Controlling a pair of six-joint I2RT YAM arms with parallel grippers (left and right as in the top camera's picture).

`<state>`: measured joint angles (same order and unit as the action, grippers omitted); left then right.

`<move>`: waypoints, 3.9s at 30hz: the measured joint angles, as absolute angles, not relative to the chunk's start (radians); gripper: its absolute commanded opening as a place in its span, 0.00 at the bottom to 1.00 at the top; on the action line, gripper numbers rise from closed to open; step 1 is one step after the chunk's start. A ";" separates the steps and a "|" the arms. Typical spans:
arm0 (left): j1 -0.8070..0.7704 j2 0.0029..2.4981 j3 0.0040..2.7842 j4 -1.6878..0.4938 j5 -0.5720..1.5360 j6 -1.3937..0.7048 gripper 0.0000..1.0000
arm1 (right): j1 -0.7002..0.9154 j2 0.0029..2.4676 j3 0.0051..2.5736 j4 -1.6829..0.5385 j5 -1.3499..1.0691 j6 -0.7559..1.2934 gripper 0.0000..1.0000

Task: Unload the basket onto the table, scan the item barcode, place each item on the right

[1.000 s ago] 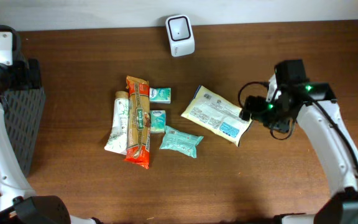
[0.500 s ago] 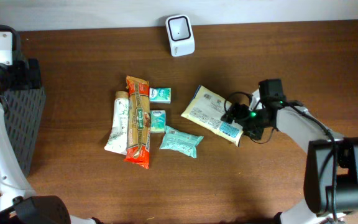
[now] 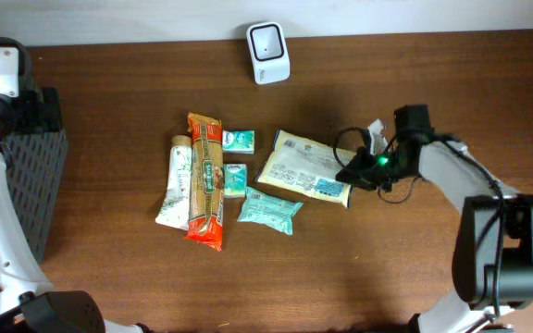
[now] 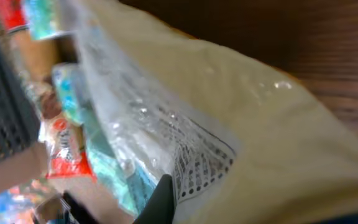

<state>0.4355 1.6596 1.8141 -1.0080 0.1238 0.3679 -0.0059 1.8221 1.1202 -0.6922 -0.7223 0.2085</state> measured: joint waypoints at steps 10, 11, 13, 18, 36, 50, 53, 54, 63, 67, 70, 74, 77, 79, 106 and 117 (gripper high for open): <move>0.435 1.660 1.814 -1.007 0.124 0.368 0.99 | 0.026 1.818 1.380 -1.034 -0.382 -0.016 0.04; 0.435 1.660 1.814 -1.007 0.124 0.368 0.99 | 0.044 1.818 1.380 -1.038 -0.343 -0.023 0.04; 0.435 1.660 1.814 -1.007 0.124 0.368 0.99 | 0.082 1.818 1.380 -1.036 -0.278 -0.024 0.04; 0.435 1.660 1.814 -1.007 0.124 0.368 0.99 | 0.167 1.877 1.382 -1.024 -0.129 0.062 0.04; 0.435 1.660 1.814 -1.008 0.124 0.368 0.99 | 0.172 1.997 1.603 -1.217 -0.073 0.047 0.79; 0.435 1.660 1.814 -1.008 0.124 0.368 0.99 | 0.171 2.108 1.664 -1.058 -0.119 -0.299 0.82; 0.435 1.660 1.814 -1.008 0.124 0.368 0.99 | 0.155 2.116 1.664 -1.072 -0.207 -0.323 0.86; 0.435 1.660 1.814 -1.008 0.124 0.368 0.99 | 0.140 2.116 1.665 -1.076 -0.237 -0.323 0.87; 0.435 1.660 1.814 -1.008 0.124 0.368 0.99 | 0.088 2.120 1.667 -1.006 -0.290 -0.454 0.83; 0.435 1.660 1.814 -1.008 0.124 0.368 0.99 | 0.088 2.148 1.678 -1.137 -0.392 -0.471 0.75; 0.435 1.660 1.814 -1.008 0.124 0.368 0.99 | 0.106 2.148 1.745 -1.243 -0.505 -0.366 0.65; 0.435 1.660 1.814 -1.008 0.124 0.368 0.99 | 0.192 2.146 1.758 -1.184 -0.496 -0.108 0.65; 0.435 1.660 1.814 -1.008 0.124 0.368 0.99 | 0.303 2.146 1.758 -1.122 -0.336 0.241 0.65; 0.435 1.660 1.814 -1.008 0.124 0.368 0.99 | 0.387 2.146 1.758 -1.049 -0.275 0.379 0.64; 0.435 1.660 1.814 -1.008 0.124 0.368 0.99 | 0.237 2.241 1.758 -1.399 0.013 0.177 0.59; 0.435 1.660 1.814 -1.008 0.124 0.368 0.99 | -0.117 1.906 1.639 -1.174 -0.274 0.160 0.74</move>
<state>0.4355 1.6600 1.8141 -1.0077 0.1242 0.3679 -0.1165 1.9060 1.6386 -1.1740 -0.2737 0.1604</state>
